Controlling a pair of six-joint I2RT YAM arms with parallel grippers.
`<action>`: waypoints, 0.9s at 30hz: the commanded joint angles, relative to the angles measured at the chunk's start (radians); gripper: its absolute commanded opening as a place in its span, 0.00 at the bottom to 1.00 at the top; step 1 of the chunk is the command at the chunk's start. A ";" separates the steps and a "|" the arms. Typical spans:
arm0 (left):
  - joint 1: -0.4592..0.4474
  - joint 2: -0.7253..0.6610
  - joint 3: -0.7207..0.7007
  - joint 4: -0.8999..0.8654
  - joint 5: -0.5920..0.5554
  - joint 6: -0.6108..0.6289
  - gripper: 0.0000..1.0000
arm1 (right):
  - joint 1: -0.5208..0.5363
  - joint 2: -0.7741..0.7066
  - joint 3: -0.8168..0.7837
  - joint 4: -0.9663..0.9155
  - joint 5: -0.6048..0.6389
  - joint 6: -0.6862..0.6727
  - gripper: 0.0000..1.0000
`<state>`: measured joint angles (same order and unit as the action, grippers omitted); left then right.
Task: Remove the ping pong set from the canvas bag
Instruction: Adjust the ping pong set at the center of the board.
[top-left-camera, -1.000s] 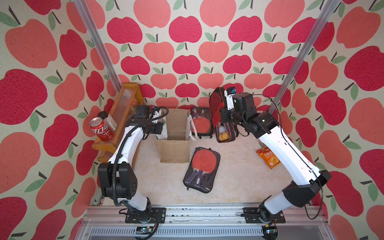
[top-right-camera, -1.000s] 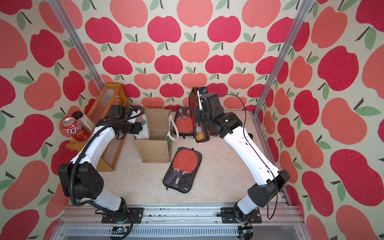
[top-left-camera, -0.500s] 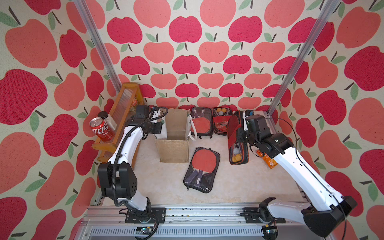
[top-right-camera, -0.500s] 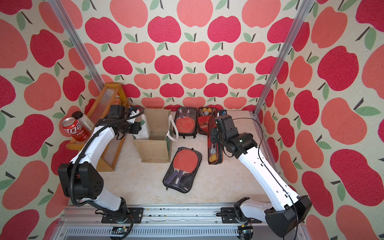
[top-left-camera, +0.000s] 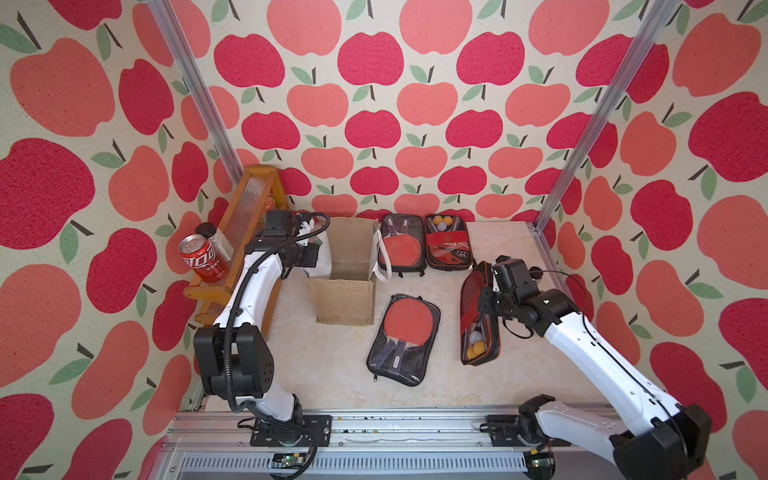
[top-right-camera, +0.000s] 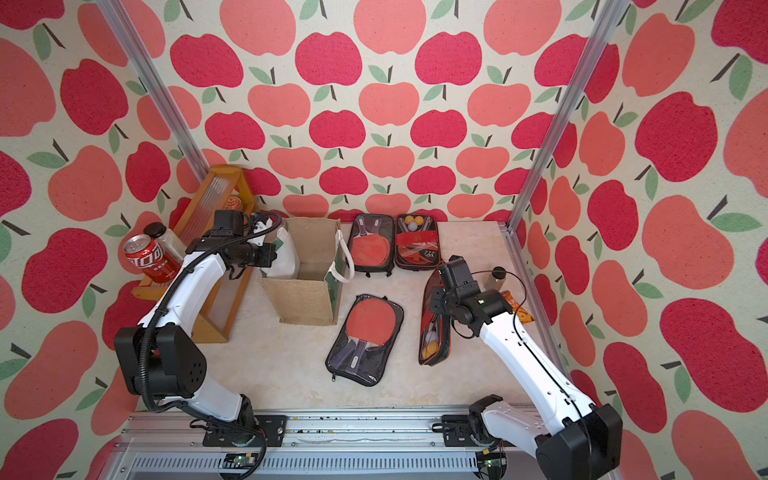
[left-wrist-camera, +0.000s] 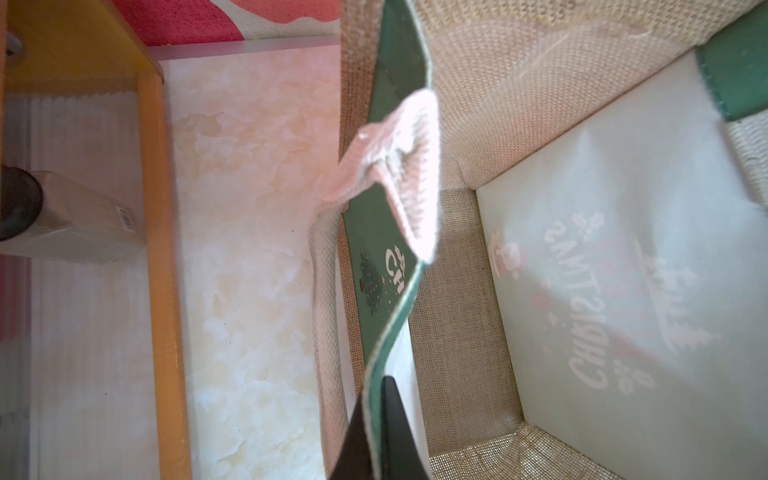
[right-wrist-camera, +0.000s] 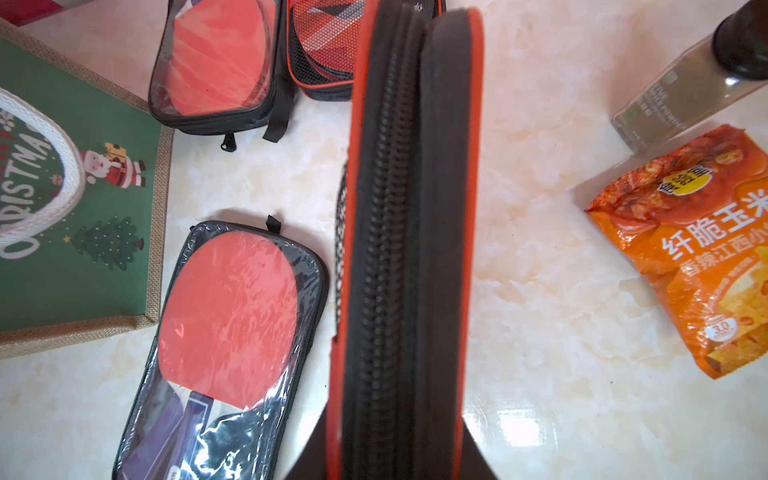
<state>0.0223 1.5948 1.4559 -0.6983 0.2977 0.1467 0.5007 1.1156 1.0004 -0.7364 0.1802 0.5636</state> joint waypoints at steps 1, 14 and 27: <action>0.013 -0.006 -0.020 -0.006 -0.030 -0.018 0.00 | -0.010 -0.015 -0.015 0.133 -0.036 0.049 0.00; 0.025 -0.022 -0.039 0.003 -0.026 -0.017 0.00 | -0.010 0.117 -0.086 0.305 -0.133 0.091 0.00; 0.028 -0.009 -0.037 -0.007 0.004 -0.014 0.00 | -0.003 0.244 -0.007 0.355 -0.181 0.055 0.00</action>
<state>0.0399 1.5898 1.4368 -0.6827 0.3027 0.1440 0.4988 1.3479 0.9501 -0.4267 0.0261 0.6296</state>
